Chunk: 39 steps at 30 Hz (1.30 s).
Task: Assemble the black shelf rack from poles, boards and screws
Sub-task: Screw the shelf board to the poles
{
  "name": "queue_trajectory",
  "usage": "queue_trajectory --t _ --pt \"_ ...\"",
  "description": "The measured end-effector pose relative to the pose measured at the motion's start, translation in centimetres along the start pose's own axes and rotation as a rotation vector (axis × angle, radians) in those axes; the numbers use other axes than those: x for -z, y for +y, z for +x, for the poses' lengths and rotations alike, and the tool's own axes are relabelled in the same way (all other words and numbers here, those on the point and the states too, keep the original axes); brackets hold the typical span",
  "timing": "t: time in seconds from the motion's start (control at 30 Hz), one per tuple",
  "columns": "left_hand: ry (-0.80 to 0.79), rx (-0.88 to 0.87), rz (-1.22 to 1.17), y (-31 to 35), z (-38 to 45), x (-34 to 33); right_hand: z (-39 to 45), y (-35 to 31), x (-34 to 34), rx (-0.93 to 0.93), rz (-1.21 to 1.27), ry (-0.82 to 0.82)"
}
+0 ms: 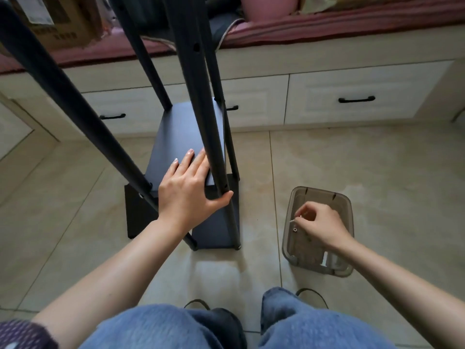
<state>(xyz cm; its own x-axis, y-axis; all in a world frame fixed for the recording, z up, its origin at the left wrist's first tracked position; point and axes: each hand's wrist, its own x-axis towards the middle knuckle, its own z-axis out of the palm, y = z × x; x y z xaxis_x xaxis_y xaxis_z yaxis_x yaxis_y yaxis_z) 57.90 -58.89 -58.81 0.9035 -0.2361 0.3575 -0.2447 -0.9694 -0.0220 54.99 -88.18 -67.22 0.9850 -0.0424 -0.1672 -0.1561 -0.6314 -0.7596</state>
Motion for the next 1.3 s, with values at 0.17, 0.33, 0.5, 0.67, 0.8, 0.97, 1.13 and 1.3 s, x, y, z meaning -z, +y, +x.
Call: queue_trajectory --t 0.17,0.33,0.5,0.67,0.8,0.97,1.13,1.3 --pt "-0.046 0.01 0.001 0.0 0.0 0.2 -3.4 -7.2 0.8 0.124 0.374 -0.085" --pt "-0.04 0.02 -0.018 0.0 0.0 0.2 -4.8 -12.2 0.3 0.206 0.51 -0.079" --pt "0.006 0.016 -0.039 0.0 0.0 -0.1 -4.3 -13.9 -1.5 0.198 0.49 -0.034" --pt "0.024 0.009 -0.05 0.0 0.0 -0.2 -4.1 -13.9 -2.3 0.198 0.488 -0.01" --pt "0.027 0.014 -0.055 0.0 0.0 -0.2 -4.2 -14.0 -2.2 0.217 0.485 -0.005" --pt "0.024 0.007 -0.062 -0.1 0.0 -0.4 -4.2 -14.1 -2.2 0.231 0.474 0.002" --pt "-0.005 0.012 -0.063 -0.1 0.0 -0.3 -4.0 -14.2 -2.4 0.239 0.456 0.0" --pt "0.012 0.013 -0.072 0.0 0.0 -0.4 -3.8 -14.1 -2.2 0.241 0.442 0.005"
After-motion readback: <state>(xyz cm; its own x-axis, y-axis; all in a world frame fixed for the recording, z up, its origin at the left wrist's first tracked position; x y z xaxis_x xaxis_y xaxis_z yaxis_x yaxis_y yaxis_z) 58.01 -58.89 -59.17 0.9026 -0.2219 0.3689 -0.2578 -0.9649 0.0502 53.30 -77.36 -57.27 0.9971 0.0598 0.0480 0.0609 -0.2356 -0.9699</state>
